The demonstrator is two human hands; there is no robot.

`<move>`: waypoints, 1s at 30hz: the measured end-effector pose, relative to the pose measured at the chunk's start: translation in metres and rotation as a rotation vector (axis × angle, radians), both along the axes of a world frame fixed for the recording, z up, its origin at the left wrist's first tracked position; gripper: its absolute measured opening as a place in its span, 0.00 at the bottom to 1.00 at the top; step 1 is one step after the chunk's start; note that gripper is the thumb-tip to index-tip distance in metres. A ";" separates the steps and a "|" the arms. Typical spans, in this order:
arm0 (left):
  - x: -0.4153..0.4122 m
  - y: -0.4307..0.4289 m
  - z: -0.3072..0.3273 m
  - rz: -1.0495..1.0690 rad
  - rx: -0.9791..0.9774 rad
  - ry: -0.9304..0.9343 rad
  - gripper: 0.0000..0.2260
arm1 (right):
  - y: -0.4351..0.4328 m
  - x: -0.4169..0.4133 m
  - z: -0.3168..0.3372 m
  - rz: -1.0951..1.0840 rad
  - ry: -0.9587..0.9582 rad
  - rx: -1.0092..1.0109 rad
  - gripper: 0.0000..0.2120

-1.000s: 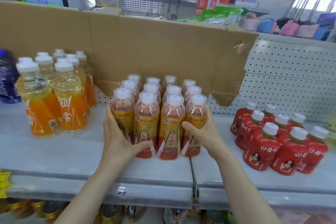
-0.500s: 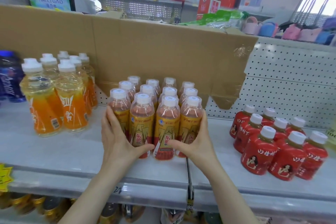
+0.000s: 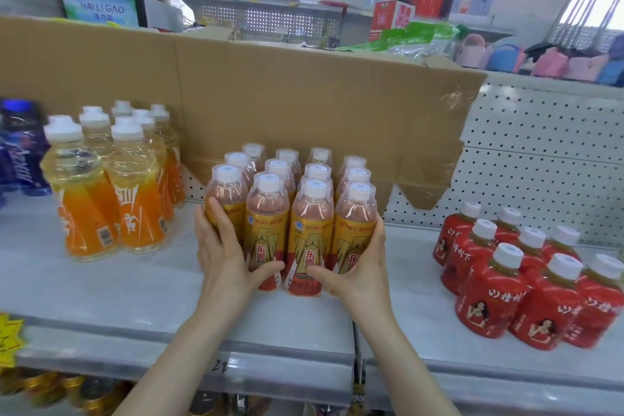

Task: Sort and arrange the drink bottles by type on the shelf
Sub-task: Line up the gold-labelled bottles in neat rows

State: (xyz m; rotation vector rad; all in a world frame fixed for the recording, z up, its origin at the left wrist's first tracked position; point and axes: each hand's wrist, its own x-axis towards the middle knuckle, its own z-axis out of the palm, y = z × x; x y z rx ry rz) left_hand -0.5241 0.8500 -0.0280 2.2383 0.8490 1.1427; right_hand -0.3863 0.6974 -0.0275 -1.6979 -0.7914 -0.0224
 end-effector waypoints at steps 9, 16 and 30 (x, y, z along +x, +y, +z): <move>0.009 0.003 -0.002 0.127 0.048 -0.046 0.62 | -0.009 0.009 0.009 0.040 0.081 -0.010 0.51; 0.004 -0.019 0.017 0.012 0.329 -0.068 0.57 | -0.013 0.075 0.085 -0.071 0.100 -0.040 0.20; 0.034 -0.027 0.012 -0.152 0.635 0.196 0.62 | 0.063 0.141 0.159 0.124 0.291 -0.453 0.18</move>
